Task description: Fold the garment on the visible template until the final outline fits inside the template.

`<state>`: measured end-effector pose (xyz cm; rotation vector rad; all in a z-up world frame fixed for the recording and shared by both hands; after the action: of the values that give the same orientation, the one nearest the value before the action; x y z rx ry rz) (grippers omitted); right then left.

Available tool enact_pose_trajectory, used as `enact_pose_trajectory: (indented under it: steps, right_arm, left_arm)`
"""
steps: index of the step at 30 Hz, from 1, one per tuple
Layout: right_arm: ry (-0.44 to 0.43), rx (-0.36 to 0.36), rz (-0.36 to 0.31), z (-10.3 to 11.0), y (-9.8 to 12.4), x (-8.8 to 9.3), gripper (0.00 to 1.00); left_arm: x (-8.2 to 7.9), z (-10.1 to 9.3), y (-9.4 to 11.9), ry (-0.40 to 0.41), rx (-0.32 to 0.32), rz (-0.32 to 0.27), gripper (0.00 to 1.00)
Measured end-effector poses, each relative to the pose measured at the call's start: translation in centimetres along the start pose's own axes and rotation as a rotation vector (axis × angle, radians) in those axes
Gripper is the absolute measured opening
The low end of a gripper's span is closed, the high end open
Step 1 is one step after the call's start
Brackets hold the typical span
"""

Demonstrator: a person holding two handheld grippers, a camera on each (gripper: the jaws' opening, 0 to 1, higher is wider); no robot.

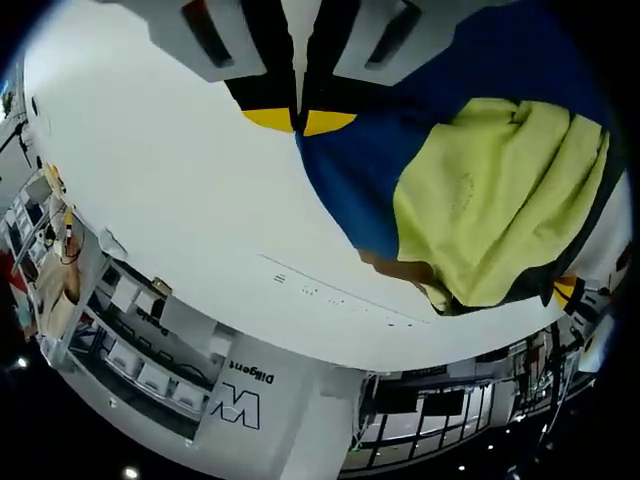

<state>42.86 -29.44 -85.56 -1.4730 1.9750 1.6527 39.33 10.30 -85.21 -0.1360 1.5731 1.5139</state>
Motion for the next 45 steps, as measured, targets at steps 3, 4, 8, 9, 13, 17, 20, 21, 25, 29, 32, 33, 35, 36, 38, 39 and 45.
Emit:
enact_pose_trajectory:
  steps: [3,4,8,9,13,17,20,21,25,29,32,33,35,36,38,39,45]
  right_arm:
    - [0.028,0.016,0.005,-0.4,-0.1,0.1,0.00]
    - [0.035,0.021,0.011,-0.6,-0.2,0.2,0.00]
    - [0.052,0.035,0.015,-1.1,-0.5,0.4,0.00]
    - [0.057,0.041,0.017,-1.1,-0.5,0.4,0.00]
    - [0.108,0.061,0.017,-1.4,-1.1,0.2,0.00]
    - [0.093,0.075,0.013,-1.8,-1.2,0.0,0.00]
    - [0.072,0.079,0.010,-2.1,-1.1,-0.1,0.05]
    - [0.071,0.079,0.010,-2.1,-0.9,0.0,0.06]
    - [0.050,0.076,0.001,-2.3,-0.5,0.1,0.08]
    - [0.034,0.085,-0.022,-2.6,0.6,-0.6,0.07]
    - [0.016,0.085,-0.043,-2.9,1.3,-0.9,0.07]
    - [0.014,0.086,-0.044,-2.9,1.5,-0.9,0.07]
    - [0.006,0.086,-0.049,-2.7,2.0,-0.9,0.07]
    - [0.000,0.084,-0.056,-2.6,2.3,-1.0,0.07]
    - [-0.005,0.080,-0.065,-2.1,3.1,-1.2,0.06]
    - [-0.004,0.076,-0.076,-1.8,3.4,-1.4,0.06]
    - [-0.001,0.047,-0.112,0.8,5.7,-2.1,0.06]
  left_arm:
    - [-0.1,1.2,-0.2,-0.061,-0.037,0.014,0.00]
    - [-0.2,1.2,-0.3,-0.076,-0.039,0.015,0.00]
    - [-0.3,1.5,-0.5,-0.061,-0.045,0.015,0.00]
    - [-0.3,1.6,-0.6,-0.063,-0.048,0.015,0.00]
    - [-0.5,2.0,-0.8,-0.075,-0.064,0.013,0.00]
    - [-0.7,2.3,-1.1,-0.070,-0.080,0.010,0.00]
    - [-0.7,2.2,-1.1,-0.082,-0.086,0.012,0.00]
    - [-0.7,2.1,-1.1,-0.082,-0.085,0.011,0.00]
    - [-0.7,1.9,-1.0,-0.071,-0.080,0.005,0.00]
    - [-0.7,1.6,-0.7,-0.066,-0.074,-0.003,0.00]
    - [-0.8,1.4,-0.3,-0.044,-0.068,-0.019,0.02]
    - [-0.9,1.3,-0.1,-0.040,-0.069,-0.026,0.04]
    - [-1.0,1.5,0.2,-0.025,-0.076,-0.037,0.07]
    - [-1.0,1.6,0.4,0.009,-0.078,-0.041,0.09]
    - [-1.4,1.5,1.2,0.058,-0.077,-0.078,0.10]
    - [-1.4,1.5,1.4,0.068,-0.081,-0.080,0.10]
    - [-2.4,-1.4,3.5,0.083,-0.033,-0.141,0.10]
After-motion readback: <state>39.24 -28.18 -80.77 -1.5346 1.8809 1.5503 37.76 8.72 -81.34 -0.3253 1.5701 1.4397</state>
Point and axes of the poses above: the point that each gripper's makers call its tool centre point, and the gripper's own axes: y roughly backward along the fingers, z roughly to its left, x roughly out of its underside, the point moved 1 cm from there along y, roughly backward along the fingers, and after that the axes turned 9 degrees about y, right-handed, at the moved point
